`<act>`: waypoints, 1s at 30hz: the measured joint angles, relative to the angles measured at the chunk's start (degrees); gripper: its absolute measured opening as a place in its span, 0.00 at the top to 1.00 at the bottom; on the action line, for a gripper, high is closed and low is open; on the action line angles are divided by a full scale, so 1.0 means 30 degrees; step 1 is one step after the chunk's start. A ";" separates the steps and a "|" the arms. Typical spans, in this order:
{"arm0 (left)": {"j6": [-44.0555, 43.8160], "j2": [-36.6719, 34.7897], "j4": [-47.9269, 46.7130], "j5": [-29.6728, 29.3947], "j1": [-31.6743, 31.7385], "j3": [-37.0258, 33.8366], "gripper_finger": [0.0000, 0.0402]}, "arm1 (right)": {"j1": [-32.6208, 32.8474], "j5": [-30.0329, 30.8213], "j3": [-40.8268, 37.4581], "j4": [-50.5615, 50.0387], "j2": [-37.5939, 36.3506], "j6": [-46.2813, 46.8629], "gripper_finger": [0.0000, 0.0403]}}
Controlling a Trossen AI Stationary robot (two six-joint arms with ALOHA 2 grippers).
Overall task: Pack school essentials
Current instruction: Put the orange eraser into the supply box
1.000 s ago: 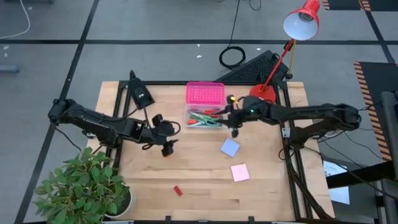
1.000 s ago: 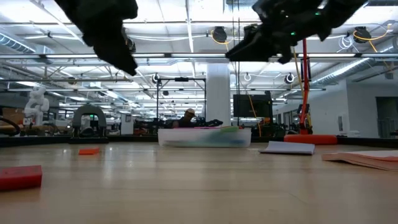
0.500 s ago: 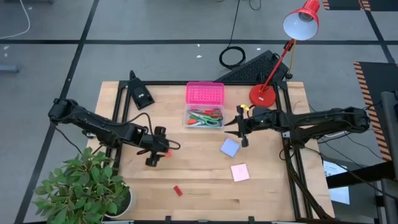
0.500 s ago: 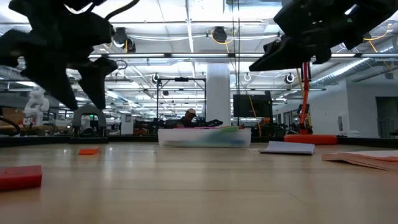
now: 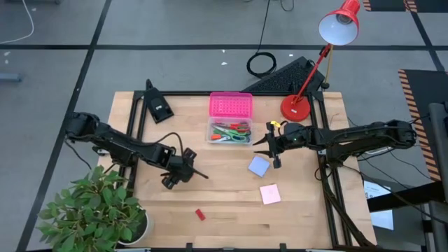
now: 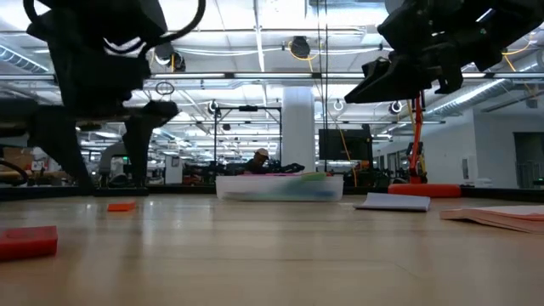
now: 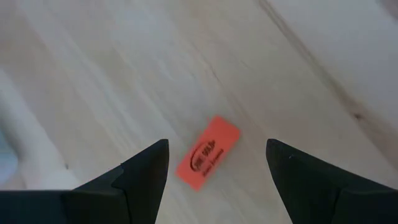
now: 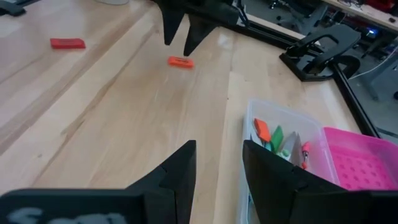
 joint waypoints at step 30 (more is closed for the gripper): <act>-0.1120 0.1792 0.0173 0.1647 0.2608 0.0012 0.70 | 0.0000 -0.0010 0.0007 0.0153 0.0007 -0.0395 0.69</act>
